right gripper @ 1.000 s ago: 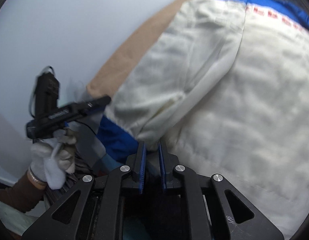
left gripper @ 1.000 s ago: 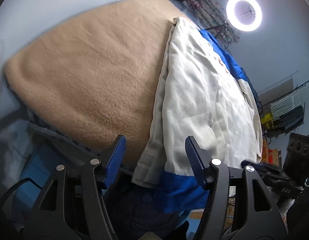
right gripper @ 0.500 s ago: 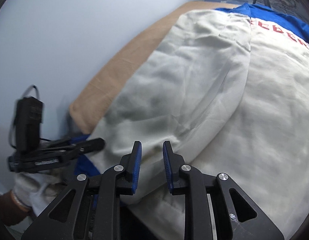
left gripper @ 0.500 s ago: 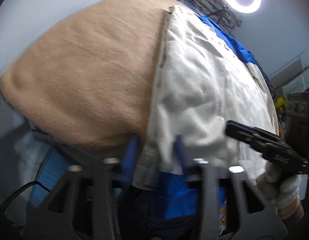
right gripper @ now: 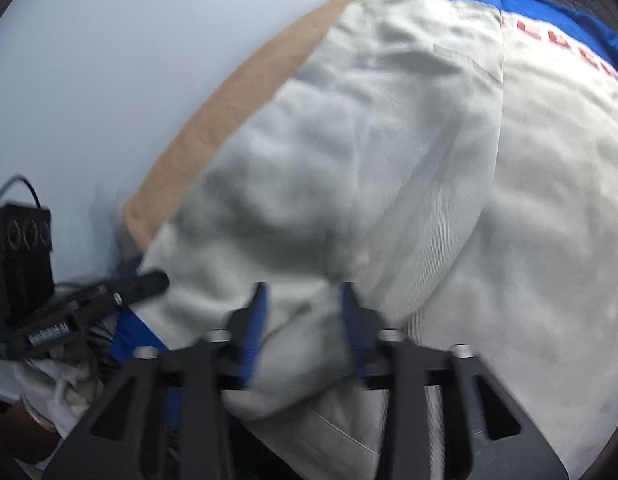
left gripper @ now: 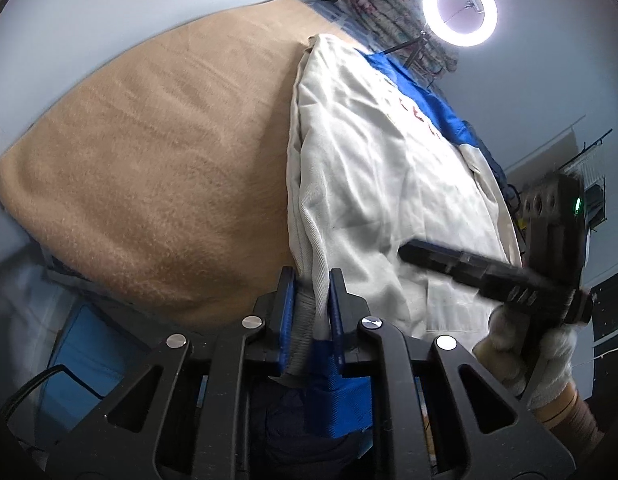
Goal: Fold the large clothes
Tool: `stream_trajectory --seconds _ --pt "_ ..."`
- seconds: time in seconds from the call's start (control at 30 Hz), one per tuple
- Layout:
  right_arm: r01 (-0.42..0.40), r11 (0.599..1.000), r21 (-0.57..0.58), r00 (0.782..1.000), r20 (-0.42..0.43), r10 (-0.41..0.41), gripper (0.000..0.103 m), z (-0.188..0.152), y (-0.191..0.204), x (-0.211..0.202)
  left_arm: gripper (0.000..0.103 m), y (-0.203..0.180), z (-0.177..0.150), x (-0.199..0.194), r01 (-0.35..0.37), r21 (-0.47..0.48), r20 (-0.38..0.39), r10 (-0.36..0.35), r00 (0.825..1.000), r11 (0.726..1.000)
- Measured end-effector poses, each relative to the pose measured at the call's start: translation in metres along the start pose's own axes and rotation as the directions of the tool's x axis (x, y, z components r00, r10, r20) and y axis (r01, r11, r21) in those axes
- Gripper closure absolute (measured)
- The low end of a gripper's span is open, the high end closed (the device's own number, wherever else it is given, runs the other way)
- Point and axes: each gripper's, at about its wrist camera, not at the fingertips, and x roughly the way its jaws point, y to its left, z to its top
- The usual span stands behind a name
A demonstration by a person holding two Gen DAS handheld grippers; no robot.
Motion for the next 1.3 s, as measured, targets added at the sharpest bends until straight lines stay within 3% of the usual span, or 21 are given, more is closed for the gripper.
stream_trajectory --seconds 0.13,0.23,0.4,0.6,0.63,0.7,0.73,0.77,0.83,0.87,0.9,0.97,1.0,1.03,1.07,1.1,1.23,1.3 --pt "-0.037 0.999 0.011 0.999 0.022 0.037 0.046 0.036 0.015 -0.001 0.089 -0.007 0.0 -0.002 -0.002 0.031 0.015 0.002 1.0 1.0" --pt "-0.012 1.0 -0.01 1.0 -0.02 0.012 0.046 0.066 0.033 0.02 0.089 -0.008 -0.001 -0.004 -0.005 0.048 0.021 0.004 1.0 0.999" --pt "0.08 0.996 -0.038 0.991 -0.108 -0.083 0.046 0.096 0.058 0.064 0.089 -0.015 -0.002 -0.005 -0.011 0.071 0.031 0.009 0.999 0.997" --pt "0.235 0.96 -0.149 0.948 -0.184 -0.261 0.047 0.102 0.08 0.107 0.089 -0.018 -0.002 -0.002 -0.027 0.082 0.037 0.024 0.999 0.996" --pt "0.247 0.956 -0.159 0.944 -0.185 -0.275 0.05 0.1 0.08 0.11 0.089 -0.018 -0.002 -0.001 -0.028 0.08 0.037 0.025 0.999 0.996" --pt "0.277 0.947 -0.163 0.935 -0.182 -0.305 0.079 0.1 0.076 0.112 0.089 -0.015 -0.002 0.001 -0.029 0.071 0.035 0.027 0.999 0.997" --pt "0.275 0.948 -0.158 0.936 -0.181 -0.301 0.084 0.1 0.074 0.112 0.089 -0.012 -0.001 0.001 -0.032 0.057 0.036 0.03 0.999 0.998" --pt "0.269 0.952 -0.149 0.939 -0.18 -0.294 0.092 0.1 0.07 0.111 0.086 -0.012 -0.002 0.001 -0.031 0.045 0.038 0.029 0.999 0.998" --pt "0.239 0.963 -0.124 0.95 -0.178 -0.258 0.096 0.1 0.063 0.106 0.058 -0.009 0.0 0.002 -0.04 0.025 0.036 0.039 0.999 0.999" --pt "0.222 0.969 -0.111 0.956 -0.172 -0.238 0.097 0.099 0.058 0.101 0.035 -0.006 0.0 0.005 -0.056 0.008 0.033 0.056 0.998 0.998" --pt "0.202 0.975 -0.096 0.963 -0.163 -0.216 0.098 0.098 0.055 0.093 0.03 -0.003 0.001 0.009 -0.054 -0.013 0.026 0.054 0.998 0.998" --pt "0.171 0.982 -0.074 0.973 -0.143 -0.18 0.099 0.098 0.049 0.085 0.03 0.005 0.002 0.02 -0.008 -0.056 -0.016 0.008 1.0 0.998" --pt "0.151 0.987 -0.057 0.978 -0.133 -0.158 0.099 0.098 0.045 0.079 0.035 0.008 0.002 0.025 0.03 -0.084 -0.033 -0.032 0.999 0.996" --pt "0.134 0.99 -0.044 0.982 -0.125 -0.139 0.099 0.098 0.041 0.074 0.044 0.009 0.002 0.027 0.044 -0.095 -0.035 -0.048 0.998 0.994" --pt "0.118 0.993 -0.028 0.986 -0.118 -0.12 0.099 0.098 0.037 0.07 0.073 0.008 0.001 0.029 0.045 -0.094 -0.044 -0.05 0.998 0.995" --pt "0.113 0.993 -0.02 0.987 -0.114 -0.114 0.099 0.099 0.034 0.068 0.083 0.003 0.001 0.03 0.038 -0.071 -0.046 -0.042 0.998 0.997" --pt "0.089 0.994 -0.06 0.99 -0.108 -0.096 0.098 0.098 0.025 0.055 0.086 -0.013 0.003 0.021 0.044 0.002 -0.003 -0.044 0.999 0.999" --pt "0.077 0.995 -0.057 0.991 -0.105 -0.083 0.091 0.1 0.021 0.043 0.087 -0.019 0.002 0.016 0.047 0.029 0.013 -0.047 0.999 0.998"
